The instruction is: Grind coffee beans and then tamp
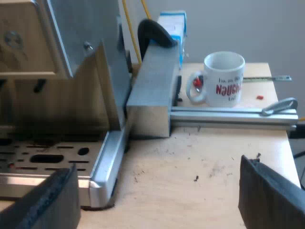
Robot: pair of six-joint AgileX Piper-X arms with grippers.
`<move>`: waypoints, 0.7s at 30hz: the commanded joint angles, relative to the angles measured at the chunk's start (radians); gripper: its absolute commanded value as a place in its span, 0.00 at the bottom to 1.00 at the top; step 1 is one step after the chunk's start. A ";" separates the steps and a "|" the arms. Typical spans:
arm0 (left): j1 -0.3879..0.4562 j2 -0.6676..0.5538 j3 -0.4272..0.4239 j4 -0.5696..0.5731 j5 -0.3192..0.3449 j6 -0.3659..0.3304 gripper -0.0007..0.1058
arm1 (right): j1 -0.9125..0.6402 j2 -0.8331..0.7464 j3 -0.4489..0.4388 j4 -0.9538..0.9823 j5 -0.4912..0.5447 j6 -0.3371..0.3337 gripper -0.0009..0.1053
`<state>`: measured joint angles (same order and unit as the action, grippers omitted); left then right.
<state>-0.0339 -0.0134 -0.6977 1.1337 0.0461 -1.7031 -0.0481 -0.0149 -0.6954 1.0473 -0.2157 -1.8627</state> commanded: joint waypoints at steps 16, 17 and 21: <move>-0.001 -0.138 0.211 -0.169 0.017 -0.024 0.57 | -0.005 -0.037 0.183 -0.045 0.035 0.000 0.67; -0.001 -0.138 0.211 -0.169 0.017 -0.024 0.57 | -0.005 -0.037 0.183 -0.045 0.036 0.000 0.67; -0.001 -0.138 0.211 -0.169 0.017 -0.024 0.57 | -0.005 -0.037 0.183 -0.045 0.036 0.000 0.67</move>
<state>-0.0339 -0.0135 -0.4825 0.9800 0.0572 -1.7192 -0.0481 -0.0129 -0.5071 1.0124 -0.1820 -1.8627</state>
